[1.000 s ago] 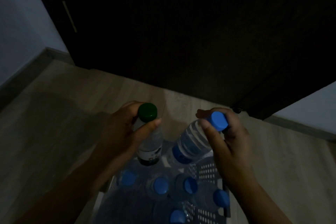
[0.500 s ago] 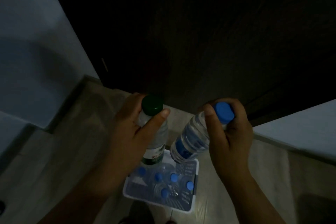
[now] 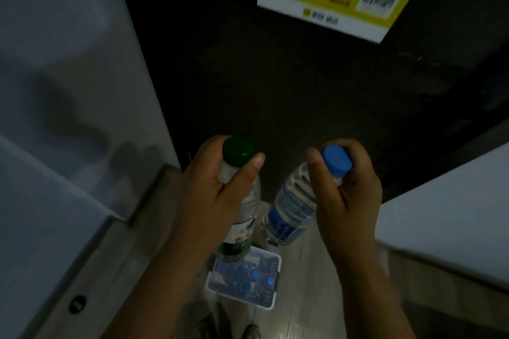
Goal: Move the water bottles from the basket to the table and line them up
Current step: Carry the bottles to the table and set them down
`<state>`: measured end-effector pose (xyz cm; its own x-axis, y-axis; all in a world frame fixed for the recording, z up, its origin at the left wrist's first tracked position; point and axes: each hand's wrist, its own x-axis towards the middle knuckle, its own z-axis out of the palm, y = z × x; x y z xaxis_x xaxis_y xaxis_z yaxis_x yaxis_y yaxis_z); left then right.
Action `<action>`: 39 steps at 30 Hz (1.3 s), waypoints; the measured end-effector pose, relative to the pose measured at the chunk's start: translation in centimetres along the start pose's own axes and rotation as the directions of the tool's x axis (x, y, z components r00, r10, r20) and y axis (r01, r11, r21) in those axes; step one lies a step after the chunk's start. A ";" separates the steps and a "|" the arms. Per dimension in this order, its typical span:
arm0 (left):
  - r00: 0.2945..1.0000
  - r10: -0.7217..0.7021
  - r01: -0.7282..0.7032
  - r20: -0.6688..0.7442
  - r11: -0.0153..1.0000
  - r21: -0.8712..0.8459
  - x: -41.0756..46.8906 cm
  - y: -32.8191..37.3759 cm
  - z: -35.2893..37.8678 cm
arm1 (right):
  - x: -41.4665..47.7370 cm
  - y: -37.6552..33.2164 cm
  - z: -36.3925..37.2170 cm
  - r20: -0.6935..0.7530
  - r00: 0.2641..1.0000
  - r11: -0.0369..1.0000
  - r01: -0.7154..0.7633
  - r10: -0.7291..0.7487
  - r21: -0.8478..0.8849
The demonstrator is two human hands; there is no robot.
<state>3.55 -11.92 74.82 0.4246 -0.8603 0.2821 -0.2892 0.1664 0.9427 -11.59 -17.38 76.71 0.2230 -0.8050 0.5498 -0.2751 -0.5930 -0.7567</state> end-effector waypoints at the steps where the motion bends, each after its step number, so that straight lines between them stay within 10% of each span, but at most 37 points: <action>1: 1.000 0.007 -0.007 -0.019 1.000 -0.008 -0.1 1.6 -0.7 | 0.4 -1.6 -0.4 -0.004 1.000 1.000 0.013 -0.013 0.001; 13: 0.966 0.246 -0.238 -0.083 0.967 0.090 0.2 15.0 -6.5 | 5.0 -14.5 -3.7 -0.093 0.993 0.987 0.086 -0.074 0.135; 22: 0.917 0.216 -0.143 -0.336 0.963 0.229 -2.0 19.1 -6.3 | 7.3 -16.3 -4.8 0.052 0.986 0.946 0.135 -0.157 0.296; 39: 0.481 0.274 0.235 -0.833 0.875 0.424 -16.6 23.2 -10.4 | 1.9 -23.5 1.8 0.418 0.781 0.713 0.050 -0.465 0.700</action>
<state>-1.28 11.24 93.87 0.8394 0.0327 0.5425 -0.5168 -0.2612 0.8153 -3.02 -4.99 94.88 0.6924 -0.3453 0.6335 0.4695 -0.4510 -0.7591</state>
